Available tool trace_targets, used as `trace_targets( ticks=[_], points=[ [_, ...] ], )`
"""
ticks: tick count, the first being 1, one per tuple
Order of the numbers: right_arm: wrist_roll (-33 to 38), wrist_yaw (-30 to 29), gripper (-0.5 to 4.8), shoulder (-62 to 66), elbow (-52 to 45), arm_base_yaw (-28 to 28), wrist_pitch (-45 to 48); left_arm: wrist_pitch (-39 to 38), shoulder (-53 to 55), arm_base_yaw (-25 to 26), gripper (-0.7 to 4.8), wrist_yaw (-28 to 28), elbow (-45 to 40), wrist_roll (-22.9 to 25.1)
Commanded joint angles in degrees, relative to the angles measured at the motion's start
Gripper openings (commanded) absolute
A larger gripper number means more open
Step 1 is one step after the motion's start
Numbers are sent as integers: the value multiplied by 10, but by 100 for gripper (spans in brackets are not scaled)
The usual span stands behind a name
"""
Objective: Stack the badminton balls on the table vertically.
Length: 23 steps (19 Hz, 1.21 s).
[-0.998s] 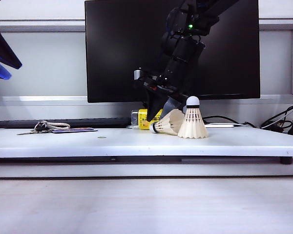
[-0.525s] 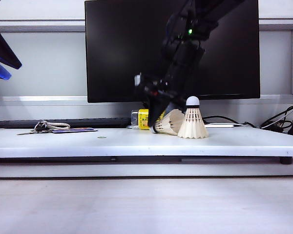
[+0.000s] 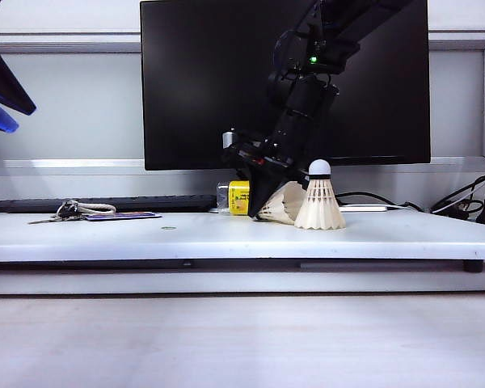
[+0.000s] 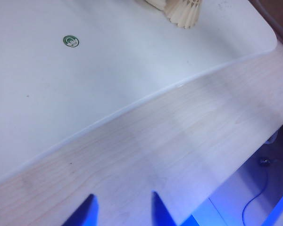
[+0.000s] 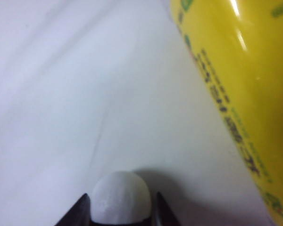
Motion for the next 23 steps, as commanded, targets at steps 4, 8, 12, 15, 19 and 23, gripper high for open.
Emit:
trace_targets(
  ticks=[4, 8, 12, 15, 19, 23],
  points=[
    [63, -57, 166, -3, 3, -1, 50, 4, -1, 0, 157, 3, 0, 1],
    [105, -116, 166, -6, 3, -5, 78, 8, -1, 0, 157, 3, 0, 0],
    [146, -175, 166, -19, 3, -16, 108, 11, -1, 0, 157, 4, 0, 0],
    [146, -184, 166, -34, 3, -21, 107, 12, -1, 0, 157, 5, 0, 0],
    [147, -186, 171, -63, 2, -30, 106, 16, -1, 0, 157, 5, 0, 0],
    [147, -196, 171, -90, 2, -35, 106, 16, -1, 0, 157, 5, 0, 0]
  ],
)
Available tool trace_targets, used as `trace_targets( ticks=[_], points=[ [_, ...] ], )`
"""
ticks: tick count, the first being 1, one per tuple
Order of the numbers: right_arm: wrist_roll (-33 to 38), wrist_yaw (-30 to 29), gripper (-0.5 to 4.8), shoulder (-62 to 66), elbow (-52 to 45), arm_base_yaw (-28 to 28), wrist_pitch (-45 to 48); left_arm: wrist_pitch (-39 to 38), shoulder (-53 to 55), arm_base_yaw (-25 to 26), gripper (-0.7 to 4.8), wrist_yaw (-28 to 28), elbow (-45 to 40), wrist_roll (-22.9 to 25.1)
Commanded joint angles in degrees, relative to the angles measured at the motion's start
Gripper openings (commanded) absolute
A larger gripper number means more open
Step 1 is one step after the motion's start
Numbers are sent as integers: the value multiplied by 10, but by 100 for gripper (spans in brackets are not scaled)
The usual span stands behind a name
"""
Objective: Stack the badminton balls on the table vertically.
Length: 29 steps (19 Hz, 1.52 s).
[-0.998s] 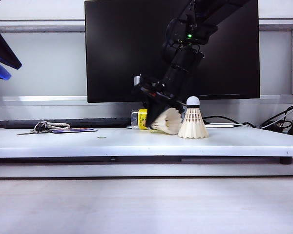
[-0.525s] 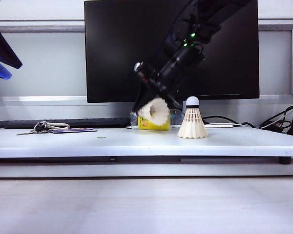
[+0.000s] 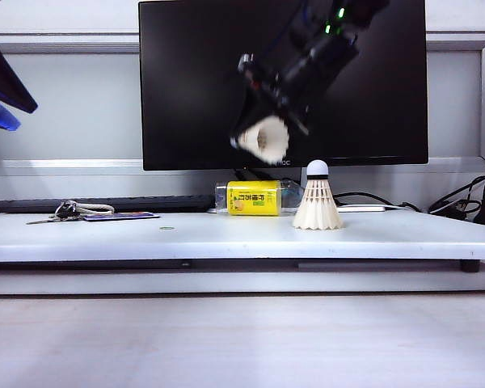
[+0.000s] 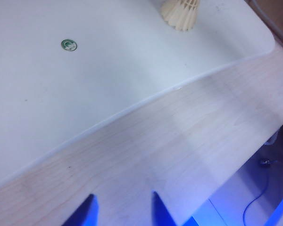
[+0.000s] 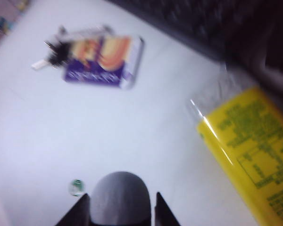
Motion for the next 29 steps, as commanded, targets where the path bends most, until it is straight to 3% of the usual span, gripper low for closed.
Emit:
trace_targets(
  ticks=[1, 12, 24, 29],
  points=[
    [0, -12, 171, -23, 2, -2, 4, 9, -1, 0, 157, 4, 0, 0],
    [-2, -13, 171, -112, 2, -25, -2, 9, -1, 0, 157, 5, 0, 0],
    [-1, -11, 170, -357, -2, -148, -28, 26, -1, 0, 157, 44, 1, -12],
    [-2, -7, 170, -501, -115, -176, -22, 28, -1, 0, 157, 58, 0, -15]
  ],
)
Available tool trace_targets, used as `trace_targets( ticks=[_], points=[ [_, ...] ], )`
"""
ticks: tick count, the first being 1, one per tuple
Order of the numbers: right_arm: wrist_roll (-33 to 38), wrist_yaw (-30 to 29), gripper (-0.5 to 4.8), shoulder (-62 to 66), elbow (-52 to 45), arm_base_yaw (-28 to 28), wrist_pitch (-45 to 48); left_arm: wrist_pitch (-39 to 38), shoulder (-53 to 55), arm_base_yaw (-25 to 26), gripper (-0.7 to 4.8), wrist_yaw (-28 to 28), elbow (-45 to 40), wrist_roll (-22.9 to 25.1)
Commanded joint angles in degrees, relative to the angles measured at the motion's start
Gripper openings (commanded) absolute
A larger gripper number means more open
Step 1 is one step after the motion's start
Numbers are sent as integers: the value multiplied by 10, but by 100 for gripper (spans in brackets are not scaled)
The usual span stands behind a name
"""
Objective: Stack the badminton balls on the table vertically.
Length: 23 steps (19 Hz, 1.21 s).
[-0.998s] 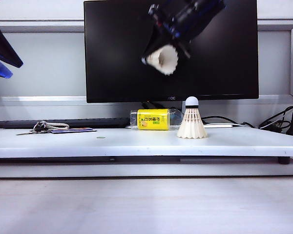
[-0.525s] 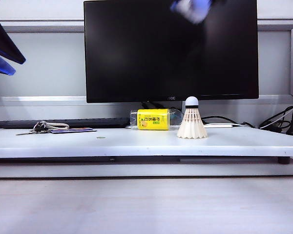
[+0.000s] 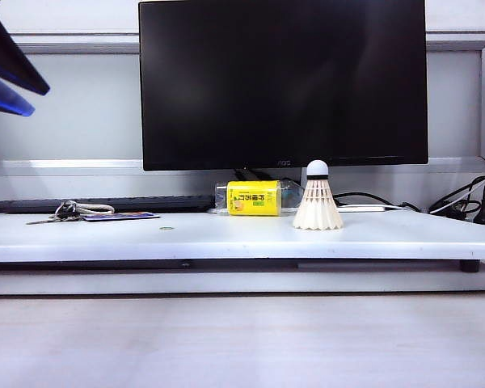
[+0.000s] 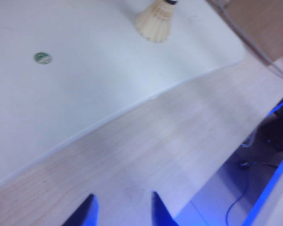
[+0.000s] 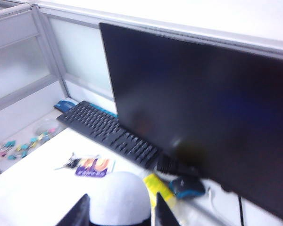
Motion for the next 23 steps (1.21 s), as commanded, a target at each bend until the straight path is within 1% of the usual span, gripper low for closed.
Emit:
trace_targets(
  ticks=[1, 4, 7, 9, 10, 12, 13, 15, 17, 19, 21, 23],
  points=[
    [-2, 7, 170, -75, -80, -4, 17, 8, -1, 0, 157, 9, 0, -3],
    [0, 26, 170, -183, -218, -4, 76, 8, -1, -3, 157, 19, 0, -4],
    [16, 26, 170, -268, -332, -4, 144, 8, -1, -24, 157, 19, 0, -5],
    [43, 32, 170, -349, -449, -4, 232, 7, -1, -38, 157, 14, 0, -2],
    [54, 32, 170, -379, -497, -4, 270, 7, -1, -39, 157, 14, 0, -2],
    [77, 51, 170, -436, -594, -3, 348, 6, -1, -39, 157, 12, 0, -2],
    [97, 63, 170, -476, -666, -3, 409, 6, -1, -39, 157, 12, 0, -2],
    [134, 68, 169, -529, -777, -3, 511, 6, -1, -39, 157, 12, 0, -2],
    [157, 71, 169, -553, -853, -2, 592, 6, -1, -39, 157, 10, 0, -2],
    [194, 75, 165, -558, -944, 8, 725, 5, -1, -39, 157, -3, 0, -2],
    [214, 103, 165, -546, -999, 26, 829, 2, -1, -39, 157, -15, 0, -2],
    [226, 152, 165, -507, -1054, 65, 949, 2, -1, -39, 157, -16, -1, -2]
  ],
)
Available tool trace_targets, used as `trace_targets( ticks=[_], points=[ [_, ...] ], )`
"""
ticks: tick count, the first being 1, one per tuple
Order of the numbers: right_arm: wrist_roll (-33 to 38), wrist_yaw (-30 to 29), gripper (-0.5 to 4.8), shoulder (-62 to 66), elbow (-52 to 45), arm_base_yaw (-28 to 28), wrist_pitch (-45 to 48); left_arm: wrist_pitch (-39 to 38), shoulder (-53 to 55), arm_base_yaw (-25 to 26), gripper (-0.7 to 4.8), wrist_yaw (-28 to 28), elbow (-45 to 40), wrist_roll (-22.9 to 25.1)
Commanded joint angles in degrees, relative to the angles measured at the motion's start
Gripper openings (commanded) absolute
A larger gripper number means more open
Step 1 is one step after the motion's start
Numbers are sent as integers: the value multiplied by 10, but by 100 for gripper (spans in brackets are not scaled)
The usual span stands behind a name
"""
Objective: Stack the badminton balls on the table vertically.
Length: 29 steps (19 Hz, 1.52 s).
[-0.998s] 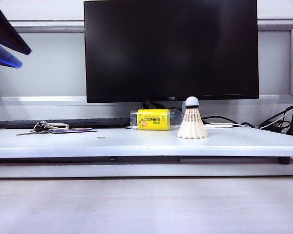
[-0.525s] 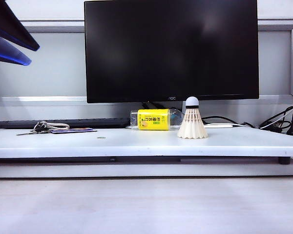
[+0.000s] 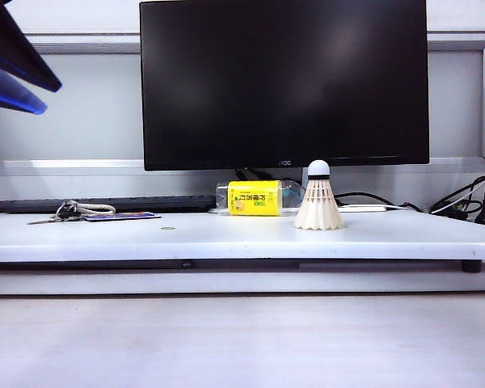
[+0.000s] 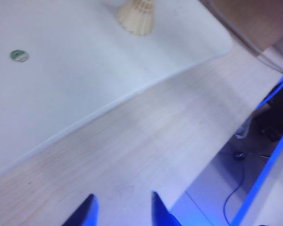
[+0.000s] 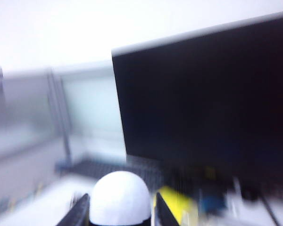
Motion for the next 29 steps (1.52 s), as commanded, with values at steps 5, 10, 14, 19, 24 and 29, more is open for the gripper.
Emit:
trace_targets(
  ticks=[5, 10, 14, 19, 24, 29],
  points=[
    [17, 89, 165, 229, -53, 122, 355, 1, -1, -1, 157, -25, -2, 2],
    [33, 145, 166, 457, -31, 133, 558, -3, 0, -1, 157, -28, -2, 9],
    [33, 121, 166, 549, 34, 134, 559, -3, 0, -1, 157, -56, -2, 16],
    [31, 125, 165, 623, 87, 134, 559, 3, 0, 0, 157, -66, -7, 17],
    [16, 160, 165, 664, 94, 133, 560, 20, 1, 0, 157, -66, -22, 17],
    [16, 165, 165, 702, 122, 134, 560, 19, 1, 0, 157, -66, -23, 17]
  ],
)
